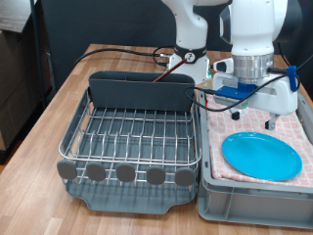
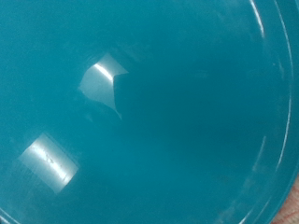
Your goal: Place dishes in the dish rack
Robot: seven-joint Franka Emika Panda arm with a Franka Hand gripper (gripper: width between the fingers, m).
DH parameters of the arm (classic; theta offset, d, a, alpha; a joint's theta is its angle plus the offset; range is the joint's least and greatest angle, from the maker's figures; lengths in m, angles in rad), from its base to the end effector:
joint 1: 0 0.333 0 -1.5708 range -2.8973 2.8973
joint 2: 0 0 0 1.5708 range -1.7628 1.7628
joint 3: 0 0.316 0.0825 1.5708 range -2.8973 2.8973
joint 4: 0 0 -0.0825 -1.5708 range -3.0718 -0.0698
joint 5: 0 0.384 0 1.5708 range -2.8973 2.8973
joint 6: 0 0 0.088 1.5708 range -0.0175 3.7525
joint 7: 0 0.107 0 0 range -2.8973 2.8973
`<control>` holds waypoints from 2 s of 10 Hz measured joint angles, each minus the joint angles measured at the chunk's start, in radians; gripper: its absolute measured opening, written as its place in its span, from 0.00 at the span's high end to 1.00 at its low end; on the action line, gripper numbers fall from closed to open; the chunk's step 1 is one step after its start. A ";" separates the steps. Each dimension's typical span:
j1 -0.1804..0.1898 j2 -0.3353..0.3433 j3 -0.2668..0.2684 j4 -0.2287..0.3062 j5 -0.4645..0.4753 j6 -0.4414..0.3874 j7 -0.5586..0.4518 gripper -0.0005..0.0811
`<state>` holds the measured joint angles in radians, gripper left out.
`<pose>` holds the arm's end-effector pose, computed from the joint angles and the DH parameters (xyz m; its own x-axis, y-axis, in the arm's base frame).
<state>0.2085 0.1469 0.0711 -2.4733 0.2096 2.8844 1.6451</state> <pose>0.4862 0.1274 0.2608 0.0235 -0.9910 -0.1320 -0.9708 0.0089 -0.2397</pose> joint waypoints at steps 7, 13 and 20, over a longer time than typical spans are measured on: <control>-0.008 0.039 0.004 -0.034 0.018 0.076 -0.008 0.01; -0.069 0.053 0.085 -0.050 0.122 0.129 -0.105 0.01; -0.194 0.090 0.225 -0.043 0.210 0.211 -0.209 0.01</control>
<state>0.0147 0.2374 0.2961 -2.5160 0.4192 3.0950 1.4358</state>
